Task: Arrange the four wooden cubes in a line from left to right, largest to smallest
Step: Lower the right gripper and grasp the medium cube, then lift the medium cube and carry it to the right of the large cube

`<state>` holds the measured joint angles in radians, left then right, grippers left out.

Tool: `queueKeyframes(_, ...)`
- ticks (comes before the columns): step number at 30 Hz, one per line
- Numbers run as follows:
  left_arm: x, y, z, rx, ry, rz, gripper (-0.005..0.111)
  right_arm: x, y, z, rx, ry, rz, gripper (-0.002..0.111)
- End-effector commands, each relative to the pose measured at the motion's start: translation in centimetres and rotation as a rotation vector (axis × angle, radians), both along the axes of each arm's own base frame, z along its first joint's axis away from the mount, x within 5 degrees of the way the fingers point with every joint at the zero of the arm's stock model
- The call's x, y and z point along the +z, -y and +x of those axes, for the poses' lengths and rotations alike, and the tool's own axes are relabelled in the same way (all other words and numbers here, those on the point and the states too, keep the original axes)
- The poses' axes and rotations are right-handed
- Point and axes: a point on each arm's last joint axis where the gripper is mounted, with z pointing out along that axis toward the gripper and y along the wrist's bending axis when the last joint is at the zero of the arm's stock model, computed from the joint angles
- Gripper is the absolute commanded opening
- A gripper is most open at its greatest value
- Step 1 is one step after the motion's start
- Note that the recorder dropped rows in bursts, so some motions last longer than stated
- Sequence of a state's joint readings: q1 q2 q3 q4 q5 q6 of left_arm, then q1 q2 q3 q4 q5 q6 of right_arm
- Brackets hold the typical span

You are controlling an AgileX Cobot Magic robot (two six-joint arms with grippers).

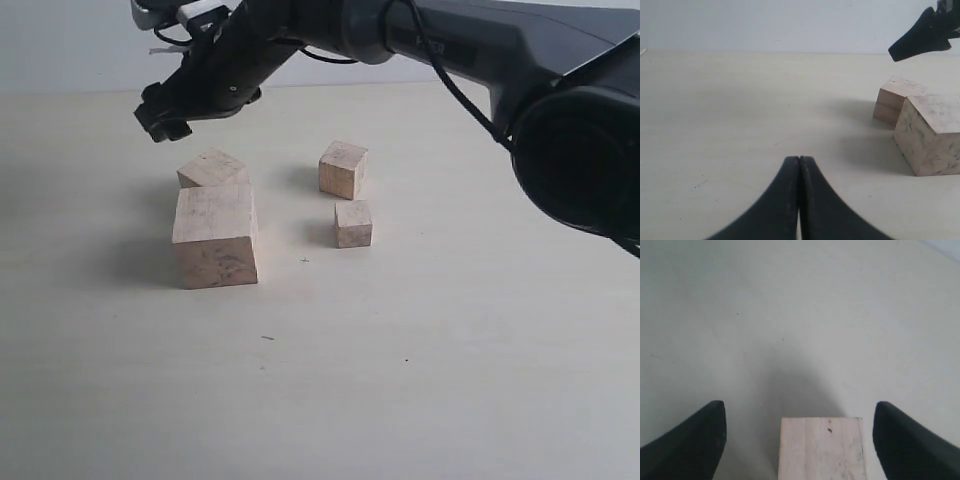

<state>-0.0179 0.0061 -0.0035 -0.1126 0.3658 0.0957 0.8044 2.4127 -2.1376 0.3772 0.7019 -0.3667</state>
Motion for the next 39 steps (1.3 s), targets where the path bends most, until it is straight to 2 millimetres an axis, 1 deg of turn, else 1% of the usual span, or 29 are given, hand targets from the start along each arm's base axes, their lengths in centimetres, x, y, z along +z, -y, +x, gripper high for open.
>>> queueKeyframes(1,0.0,0.0,0.0,-0.003,0.014,0.002,0.000,-1.8,0.0,0.1,0.010,-0.030,-0.047,0.076)
queueKeyframes(3,0.0,0.0,0.0,-0.003,0.014,0.002,0.000,-2.3,0.0,0.2,0.010,-0.029,-0.051,0.076)
queueKeyframes(9,0.0,0.0,0.0,-0.003,0.014,0.002,0.000,-2.6,-0.1,0.4,0.001,-0.015,-0.042,0.076)
queueKeyframes(15,0.0,0.0,0.0,-0.003,0.014,0.002,0.000,-5.7,-0.3,0.8,-0.008,-0.023,-0.070,0.076)
queueKeyframes(22,0.0,0.0,0.0,-0.003,0.014,0.002,0.000,-5.9,-0.2,1.1,-0.005,0.016,-0.087,0.076)
queueKeyframes(25,0.0,0.0,0.0,-0.003,0.014,0.002,0.000,-5.9,-0.2,1.1,-0.003,0.020,-0.090,0.073)
queueKeyframes(26,0.0,0.0,0.0,-0.003,0.014,0.002,0.000,-5.9,-0.2,1.1,-0.003,0.020,-0.090,0.071)
queueKeyframes(28,0.0,0.0,0.0,-0.003,0.014,0.002,0.000,-5.9,-0.2,1.1,-0.003,0.020,-0.090,0.062)
queueKeyframes(31,0.0,0.0,0.0,-0.003,0.014,0.002,0.000,-5.8,-0.2,1.1,-0.009,0.017,-0.086,0.042)
queueKeyframes(33,0.0,0.0,0.0,-0.003,0.014,0.002,0.000,-5.1,-0.2,1.0,-0.009,0.021,-0.079,0.025)
queueKeyframes(36,0.0,0.0,0.0,-0.003,0.014,0.002,0.000,-3.1,0.0,0.9,-0.003,0.050,-0.069,0.002)
queueKeyframes(37,0.0,0.0,0.0,-0.003,0.014,0.002,0.000,-2.1,0.1,0.9,0.003,0.070,-0.072,0.000)
queueKeyframes(39,0.0,0.0,0.0,-0.003,0.014,0.002,0.000,-0.1,0.3,0.9,0.015,0.112,-0.079,0.000)
